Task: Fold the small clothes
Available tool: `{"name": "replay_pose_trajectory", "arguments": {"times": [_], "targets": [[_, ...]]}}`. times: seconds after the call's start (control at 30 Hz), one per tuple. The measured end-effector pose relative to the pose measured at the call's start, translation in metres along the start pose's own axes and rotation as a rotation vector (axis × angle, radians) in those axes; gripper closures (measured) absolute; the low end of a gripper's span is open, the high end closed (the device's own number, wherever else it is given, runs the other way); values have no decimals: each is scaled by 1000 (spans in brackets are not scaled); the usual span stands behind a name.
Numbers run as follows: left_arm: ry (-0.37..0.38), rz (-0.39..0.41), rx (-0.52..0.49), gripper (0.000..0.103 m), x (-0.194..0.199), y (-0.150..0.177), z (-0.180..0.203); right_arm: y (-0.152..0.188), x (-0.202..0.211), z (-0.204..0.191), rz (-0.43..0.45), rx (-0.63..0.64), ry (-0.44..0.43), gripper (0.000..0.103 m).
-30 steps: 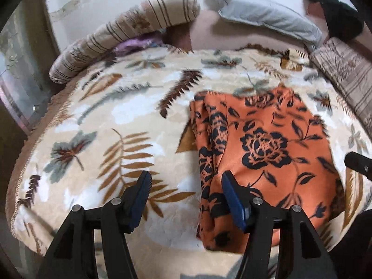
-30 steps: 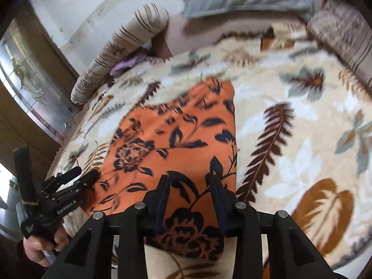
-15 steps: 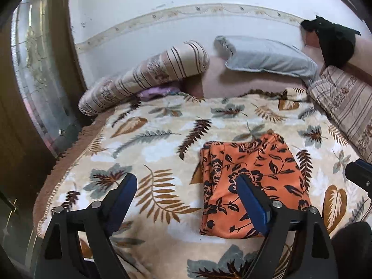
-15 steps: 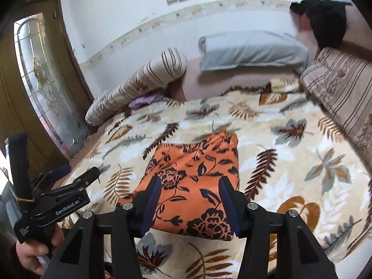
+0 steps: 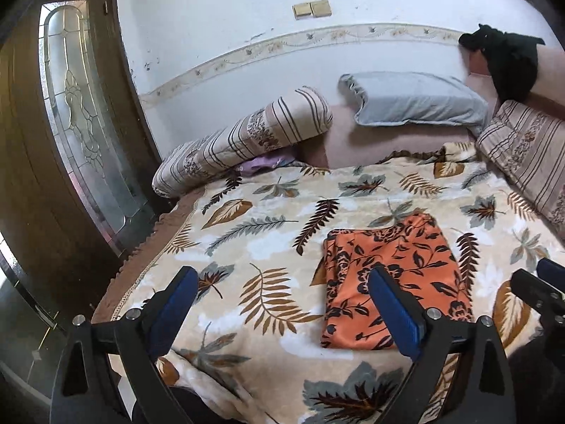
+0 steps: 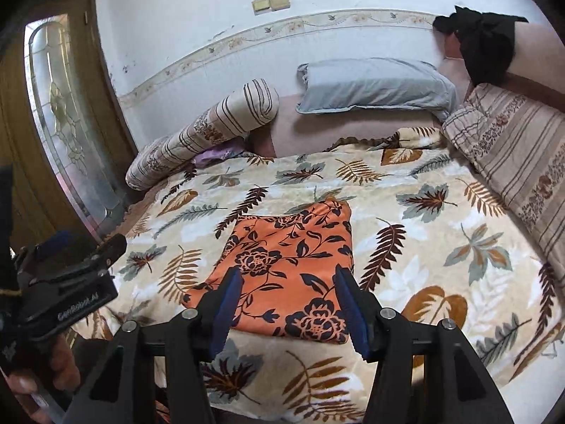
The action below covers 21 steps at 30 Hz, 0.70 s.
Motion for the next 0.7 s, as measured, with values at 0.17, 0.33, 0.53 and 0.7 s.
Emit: {"name": "replay_pose_trajectory", "arguments": {"times": [0.17, 0.33, 0.53, 0.7], "targets": [[16, 20, 27, 6, 16, -4, -6, 0, 10, -6, 13, 12, 24, 44], [19, 39, 45, 6, 30, -7, -13, -2, 18, -9, 15, 5, 21, 44], [18, 59, 55, 6, 43, -10, -20, -5, 29, -18, 27, 14, 18, 44], [8, 74, 72, 6, 54, -13, -28, -5, 36, -26, 32, 21, 23, 44]]}}
Point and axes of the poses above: each gripper's, at about its wrist camera, not at the fingertips, and x roughly against the way its jaws point, z to its right, y to its underside, the point moved 2 cm from there along -x, roughly the way its jaws point, and after that the axes turned 1 degree about z, right-handed, at the moved point
